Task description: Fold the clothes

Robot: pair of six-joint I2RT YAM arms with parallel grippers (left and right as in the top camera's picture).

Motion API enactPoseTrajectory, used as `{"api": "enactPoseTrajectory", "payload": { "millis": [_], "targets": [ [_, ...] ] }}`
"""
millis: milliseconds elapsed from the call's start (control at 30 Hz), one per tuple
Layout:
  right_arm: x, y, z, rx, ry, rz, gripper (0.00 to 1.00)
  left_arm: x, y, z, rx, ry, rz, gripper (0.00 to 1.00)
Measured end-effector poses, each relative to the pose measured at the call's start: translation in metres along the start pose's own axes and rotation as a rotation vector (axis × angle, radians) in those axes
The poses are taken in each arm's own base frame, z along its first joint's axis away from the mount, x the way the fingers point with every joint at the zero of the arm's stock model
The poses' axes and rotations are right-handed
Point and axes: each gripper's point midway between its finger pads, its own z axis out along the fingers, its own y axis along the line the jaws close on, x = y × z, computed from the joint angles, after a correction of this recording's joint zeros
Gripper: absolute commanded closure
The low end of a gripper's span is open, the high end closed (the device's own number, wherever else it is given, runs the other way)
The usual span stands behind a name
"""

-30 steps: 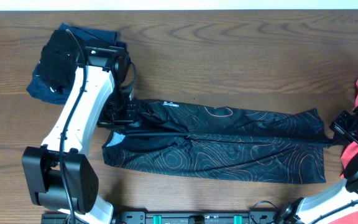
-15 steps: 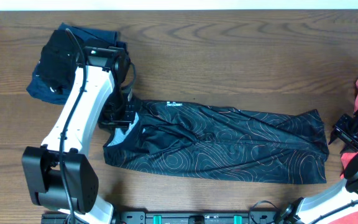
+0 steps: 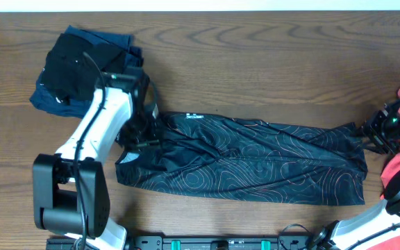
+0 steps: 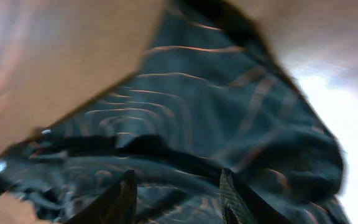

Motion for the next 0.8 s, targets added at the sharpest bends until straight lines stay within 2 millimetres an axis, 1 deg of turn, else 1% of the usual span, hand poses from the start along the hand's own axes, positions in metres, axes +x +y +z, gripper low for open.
{"api": "enactPoseTrajectory", "payload": {
  "millis": [67,133,200,233,267,333,367,400,467,567,633,700,800],
  "targets": [
    [-0.001,0.010,0.001,-0.046,-0.001,-0.026,0.58,-0.001,-0.001,0.019,0.033,-0.010,-0.010,0.47],
    [-0.001,0.016,0.001,-0.071,-0.001,-0.042,0.58,0.001,0.000,0.032,0.049,-0.009,-0.024,0.47],
    [0.000,0.021,0.001,-0.091,0.000,-0.055,0.59,0.004,0.001,0.044,0.060,-0.009,-0.041,0.50],
    [0.000,0.022,0.002,-0.098,0.001,-0.059,0.59,0.003,0.001,0.046,0.064,-0.013,-0.042,0.55],
    [0.000,0.024,0.001,-0.103,0.001,-0.061,0.59,0.001,0.001,0.048,0.071,-0.022,-0.046,0.65],
    [0.000,0.025,0.001,-0.110,0.002,-0.065,0.59,-0.003,-0.001,0.049,0.082,-0.043,-0.050,0.81],
    [0.000,0.025,0.001,-0.112,0.002,-0.065,0.59,-0.005,-0.001,0.049,0.086,-0.051,-0.053,0.91],
    [0.001,0.026,0.001,-0.114,0.002,-0.066,0.59,-0.007,-0.002,0.049,0.090,-0.056,-0.056,0.94],
    [0.001,0.026,0.001,-0.115,0.002,-0.067,0.60,-0.005,-0.002,0.049,0.088,-0.049,-0.054,0.94],
    [0.000,0.026,0.001,-0.118,0.002,-0.069,0.60,0.009,0.004,0.045,0.078,0.013,-0.089,0.94],
    [0.001,0.027,0.001,-0.121,0.003,-0.068,0.59,0.015,0.008,0.035,0.074,0.051,-0.122,0.94],
    [0.001,0.027,0.001,-0.122,0.003,-0.068,0.60,0.014,0.010,0.021,0.079,0.056,-0.144,0.94],
    [0.001,0.027,0.001,-0.123,0.003,-0.068,0.60,0.005,0.011,-0.002,0.088,0.008,-0.150,0.94]
  ]
}}
